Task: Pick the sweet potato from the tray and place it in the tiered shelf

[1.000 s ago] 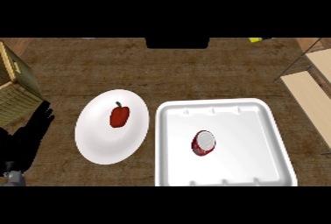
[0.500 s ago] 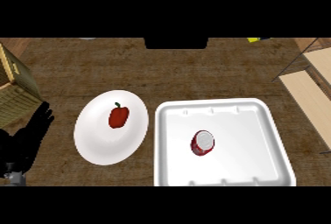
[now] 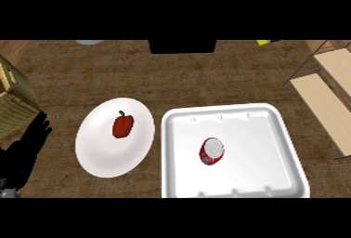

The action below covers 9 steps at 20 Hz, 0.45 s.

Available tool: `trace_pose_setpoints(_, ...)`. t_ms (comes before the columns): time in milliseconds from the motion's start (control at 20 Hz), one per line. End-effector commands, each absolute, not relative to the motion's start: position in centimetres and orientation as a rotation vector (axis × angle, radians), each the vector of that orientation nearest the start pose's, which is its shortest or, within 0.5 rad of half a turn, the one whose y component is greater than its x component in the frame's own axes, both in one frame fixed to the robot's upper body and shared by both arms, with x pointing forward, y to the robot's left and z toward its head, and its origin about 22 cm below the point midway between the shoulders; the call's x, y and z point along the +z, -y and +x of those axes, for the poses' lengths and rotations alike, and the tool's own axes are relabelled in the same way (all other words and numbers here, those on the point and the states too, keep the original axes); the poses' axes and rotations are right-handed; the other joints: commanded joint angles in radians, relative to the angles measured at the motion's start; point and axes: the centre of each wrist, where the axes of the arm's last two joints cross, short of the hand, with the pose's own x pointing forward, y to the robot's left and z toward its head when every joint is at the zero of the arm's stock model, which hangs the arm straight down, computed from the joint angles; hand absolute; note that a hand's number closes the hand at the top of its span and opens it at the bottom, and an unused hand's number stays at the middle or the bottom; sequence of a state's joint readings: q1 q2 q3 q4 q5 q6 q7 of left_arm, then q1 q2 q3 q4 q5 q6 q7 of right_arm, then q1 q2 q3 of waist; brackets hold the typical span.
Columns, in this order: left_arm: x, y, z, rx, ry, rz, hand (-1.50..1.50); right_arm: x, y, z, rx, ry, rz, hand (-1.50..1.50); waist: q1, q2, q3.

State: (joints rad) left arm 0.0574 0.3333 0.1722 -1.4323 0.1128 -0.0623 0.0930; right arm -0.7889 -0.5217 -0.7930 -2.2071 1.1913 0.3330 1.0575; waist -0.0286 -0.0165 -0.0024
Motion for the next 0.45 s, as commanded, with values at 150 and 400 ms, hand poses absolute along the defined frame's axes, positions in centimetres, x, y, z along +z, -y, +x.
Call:
trace_pose_setpoints(150,-0.4,-36.8,21.1,-0.012,1.277,0.307,0.0,34.8,31.7,10.1,-0.838,0.937,-1.635,-1.5,-0.046,-0.023,-0.002)
trace_pose_setpoints(400,-0.8,-37.8,20.2,0.042,1.267,0.335,0.0,35.5,31.4,7.5,-0.805,0.993,-1.678,-1.5,-0.081,-0.042,-0.004)
